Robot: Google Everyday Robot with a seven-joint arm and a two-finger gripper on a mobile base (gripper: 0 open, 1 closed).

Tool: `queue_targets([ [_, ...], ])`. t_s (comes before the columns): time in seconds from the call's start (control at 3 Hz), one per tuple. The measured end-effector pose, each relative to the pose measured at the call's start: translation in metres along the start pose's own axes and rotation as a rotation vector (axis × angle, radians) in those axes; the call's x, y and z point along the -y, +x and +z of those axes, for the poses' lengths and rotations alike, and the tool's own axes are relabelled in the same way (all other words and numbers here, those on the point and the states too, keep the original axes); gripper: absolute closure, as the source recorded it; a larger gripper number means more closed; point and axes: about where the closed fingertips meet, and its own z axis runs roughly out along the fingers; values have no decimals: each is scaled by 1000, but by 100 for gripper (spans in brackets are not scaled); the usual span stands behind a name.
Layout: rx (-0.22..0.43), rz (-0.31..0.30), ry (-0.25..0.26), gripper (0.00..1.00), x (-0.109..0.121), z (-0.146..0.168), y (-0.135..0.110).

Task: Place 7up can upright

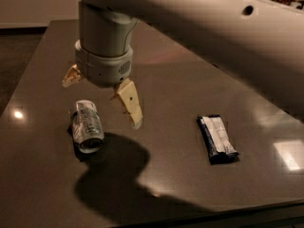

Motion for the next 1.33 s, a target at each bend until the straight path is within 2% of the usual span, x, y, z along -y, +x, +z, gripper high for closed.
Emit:
queue_targets([
  [0.33, 19, -106, -18, 0, 14, 9, -17],
  [0.67, 7, -232, -56, 0, 20, 23, -22],
  [1.33, -8, -358, -119, 0, 17, 42, -12],
])
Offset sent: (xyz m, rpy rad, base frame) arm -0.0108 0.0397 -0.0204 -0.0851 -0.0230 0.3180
